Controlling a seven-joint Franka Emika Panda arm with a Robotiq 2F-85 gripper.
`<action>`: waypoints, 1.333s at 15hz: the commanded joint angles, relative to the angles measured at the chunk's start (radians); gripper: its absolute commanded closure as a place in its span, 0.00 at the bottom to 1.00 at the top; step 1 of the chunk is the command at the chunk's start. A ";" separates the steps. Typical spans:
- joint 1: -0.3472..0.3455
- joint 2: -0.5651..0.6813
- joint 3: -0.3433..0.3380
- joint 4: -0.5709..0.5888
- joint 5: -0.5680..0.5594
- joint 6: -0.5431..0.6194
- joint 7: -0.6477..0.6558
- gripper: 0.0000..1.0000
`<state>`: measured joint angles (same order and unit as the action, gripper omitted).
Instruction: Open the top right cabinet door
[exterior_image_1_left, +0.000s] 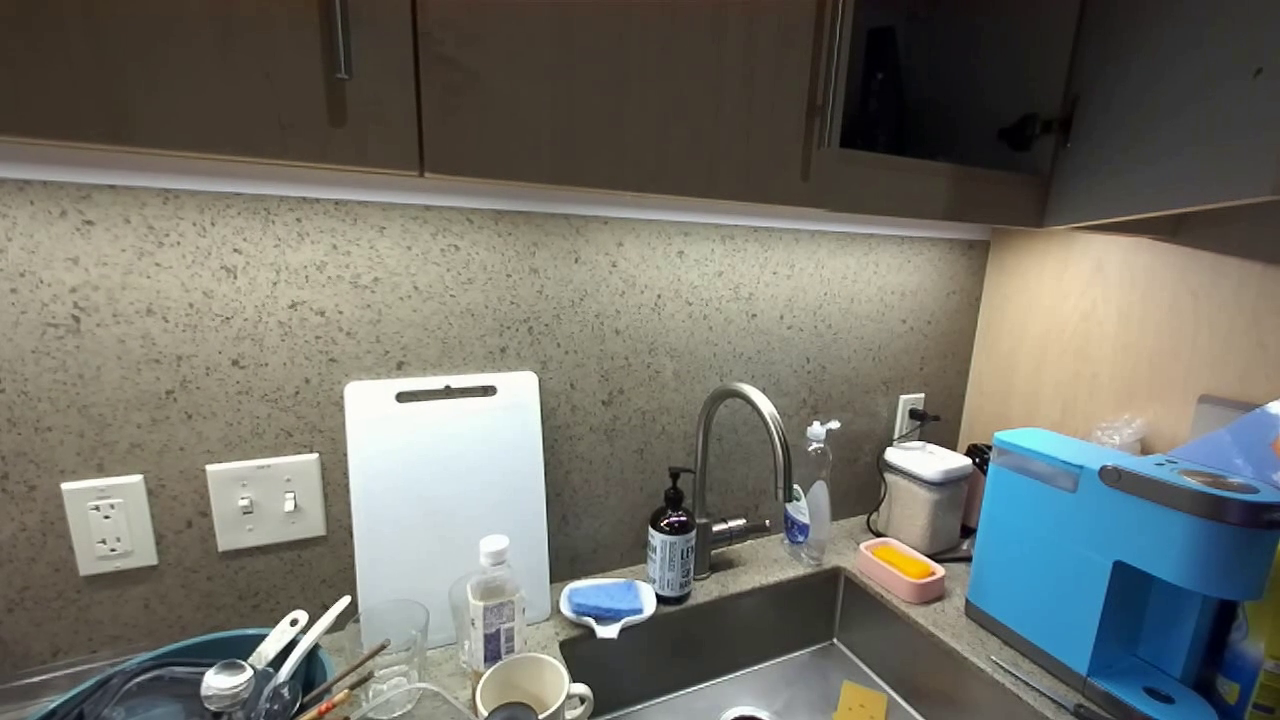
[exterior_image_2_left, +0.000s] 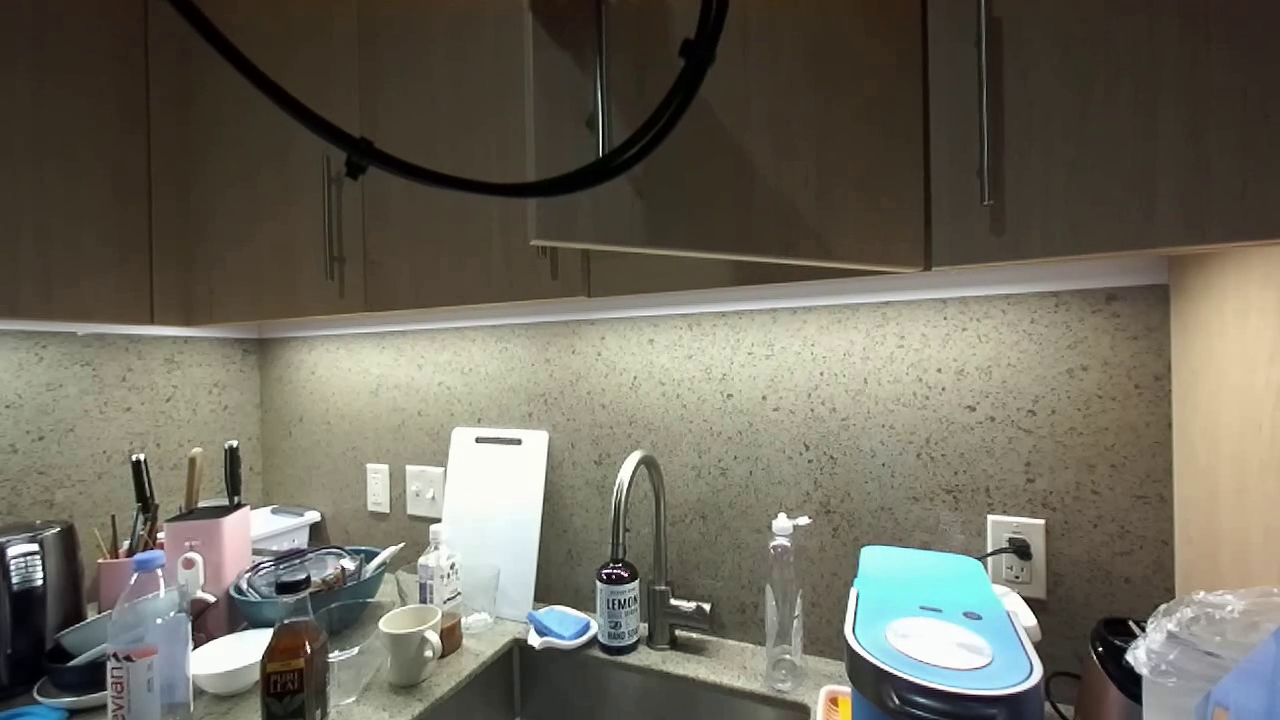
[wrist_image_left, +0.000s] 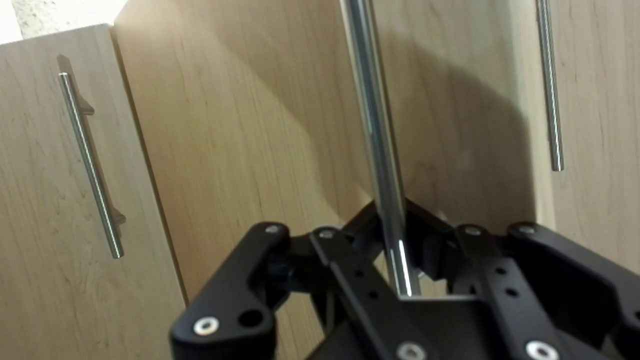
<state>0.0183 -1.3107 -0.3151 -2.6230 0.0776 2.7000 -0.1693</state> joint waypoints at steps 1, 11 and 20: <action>0.001 0.001 0.000 0.002 -0.001 -0.002 0.002 0.98; -0.089 0.014 -0.032 0.024 -0.011 0.038 0.031 0.98; -0.087 0.007 -0.064 0.038 -0.024 0.016 -0.006 0.98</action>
<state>0.0313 -1.3248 -0.3366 -2.6249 0.0758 2.6980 -0.2017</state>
